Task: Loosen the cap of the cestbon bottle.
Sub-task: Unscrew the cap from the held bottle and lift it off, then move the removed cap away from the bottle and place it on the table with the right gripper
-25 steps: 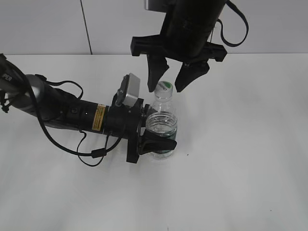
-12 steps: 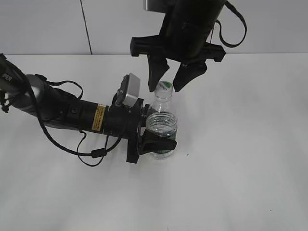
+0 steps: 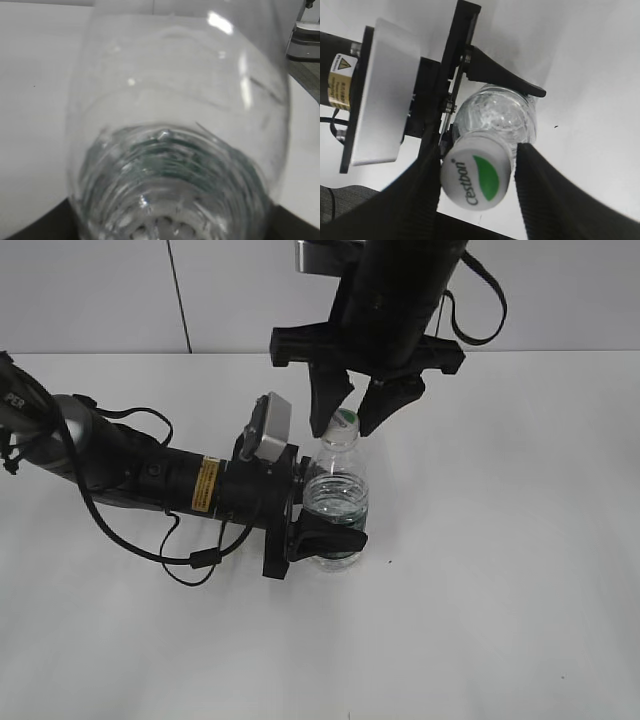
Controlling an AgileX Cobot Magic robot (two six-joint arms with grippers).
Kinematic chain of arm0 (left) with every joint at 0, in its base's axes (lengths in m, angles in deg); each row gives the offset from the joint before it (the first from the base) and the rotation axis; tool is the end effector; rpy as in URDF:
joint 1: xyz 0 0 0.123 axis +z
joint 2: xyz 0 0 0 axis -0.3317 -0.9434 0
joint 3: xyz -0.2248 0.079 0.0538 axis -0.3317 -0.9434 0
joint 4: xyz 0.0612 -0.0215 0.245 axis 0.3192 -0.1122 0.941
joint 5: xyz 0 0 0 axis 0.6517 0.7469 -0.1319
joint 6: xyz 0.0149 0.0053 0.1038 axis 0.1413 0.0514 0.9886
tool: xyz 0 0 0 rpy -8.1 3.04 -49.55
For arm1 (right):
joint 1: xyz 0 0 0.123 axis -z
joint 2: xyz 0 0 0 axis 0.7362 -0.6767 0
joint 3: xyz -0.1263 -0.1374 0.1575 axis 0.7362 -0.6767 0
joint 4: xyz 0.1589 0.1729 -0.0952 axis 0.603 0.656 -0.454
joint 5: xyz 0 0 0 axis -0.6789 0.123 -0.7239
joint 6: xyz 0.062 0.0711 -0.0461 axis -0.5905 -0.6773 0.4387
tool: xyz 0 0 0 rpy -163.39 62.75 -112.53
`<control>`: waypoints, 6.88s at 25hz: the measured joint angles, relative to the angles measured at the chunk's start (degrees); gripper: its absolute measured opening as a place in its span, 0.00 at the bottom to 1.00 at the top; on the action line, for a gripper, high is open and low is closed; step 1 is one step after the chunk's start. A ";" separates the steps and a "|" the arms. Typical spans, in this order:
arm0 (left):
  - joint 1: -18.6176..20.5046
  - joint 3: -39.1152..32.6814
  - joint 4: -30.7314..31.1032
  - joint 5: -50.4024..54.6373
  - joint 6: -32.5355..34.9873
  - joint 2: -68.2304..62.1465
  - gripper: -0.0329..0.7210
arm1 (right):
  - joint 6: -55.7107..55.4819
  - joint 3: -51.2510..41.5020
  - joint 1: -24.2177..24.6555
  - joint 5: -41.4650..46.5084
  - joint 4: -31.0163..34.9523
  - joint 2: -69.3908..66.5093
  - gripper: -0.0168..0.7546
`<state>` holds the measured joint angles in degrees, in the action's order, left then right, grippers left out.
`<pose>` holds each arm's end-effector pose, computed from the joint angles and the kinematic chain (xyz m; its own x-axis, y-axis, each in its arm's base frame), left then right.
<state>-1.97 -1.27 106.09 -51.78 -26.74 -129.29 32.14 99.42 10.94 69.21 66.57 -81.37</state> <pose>0.3078 -0.2224 0.0331 -0.0475 0.3028 -0.9519 0.9974 -0.0366 -0.0614 0.3137 0.2575 0.2135 -0.9333 -0.3155 -0.1714 -0.3514 0.9008 0.2551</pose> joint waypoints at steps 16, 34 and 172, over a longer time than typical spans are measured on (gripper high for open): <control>-0.06 0.00 0.11 0.10 0.05 0.00 0.58 | 8.88 0.00 0.00 1.09 0.45 0.00 0.42; -0.06 0.00 0.69 0.00 0.66 0.00 0.58 | 53.64 0.17 0.00 1.13 1.39 0.06 0.42; 0.00 -0.05 0.67 -1.55 -2.05 -0.05 0.58 | 19.80 -21.25 30.91 -22.48 -2.27 -4.10 0.60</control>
<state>-1.98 -1.32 106.77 -53.33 -28.79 -129.34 51.94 78.16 41.85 46.73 64.30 -85.47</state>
